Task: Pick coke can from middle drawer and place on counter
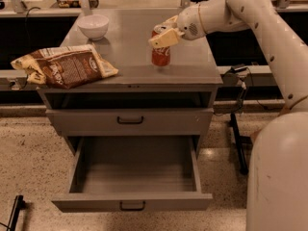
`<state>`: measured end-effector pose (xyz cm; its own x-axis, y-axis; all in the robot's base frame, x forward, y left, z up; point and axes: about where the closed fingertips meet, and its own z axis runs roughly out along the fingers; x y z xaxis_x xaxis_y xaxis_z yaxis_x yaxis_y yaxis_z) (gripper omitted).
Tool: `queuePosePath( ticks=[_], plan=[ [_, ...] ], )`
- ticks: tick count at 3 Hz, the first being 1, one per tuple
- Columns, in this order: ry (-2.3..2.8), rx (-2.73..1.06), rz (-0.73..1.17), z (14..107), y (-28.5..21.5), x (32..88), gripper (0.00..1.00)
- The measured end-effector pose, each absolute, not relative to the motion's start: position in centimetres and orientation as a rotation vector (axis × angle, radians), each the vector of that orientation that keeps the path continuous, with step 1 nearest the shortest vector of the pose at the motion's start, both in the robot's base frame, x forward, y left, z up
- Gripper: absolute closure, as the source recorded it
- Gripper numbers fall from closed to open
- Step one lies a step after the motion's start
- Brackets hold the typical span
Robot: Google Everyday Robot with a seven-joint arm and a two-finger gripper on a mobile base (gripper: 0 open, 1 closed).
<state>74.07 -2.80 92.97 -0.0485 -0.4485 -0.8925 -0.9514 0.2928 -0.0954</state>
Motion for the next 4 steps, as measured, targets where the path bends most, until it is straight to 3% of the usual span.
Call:
queuePosePath(
  ticks=[3,4],
  plan=[
    [1.691,-1.298,0.647,90.85,-1.13,75.19,0.08],
    [1.684,-1.303,0.667,90.85,-0.88,75.05,0.0]
  ],
)
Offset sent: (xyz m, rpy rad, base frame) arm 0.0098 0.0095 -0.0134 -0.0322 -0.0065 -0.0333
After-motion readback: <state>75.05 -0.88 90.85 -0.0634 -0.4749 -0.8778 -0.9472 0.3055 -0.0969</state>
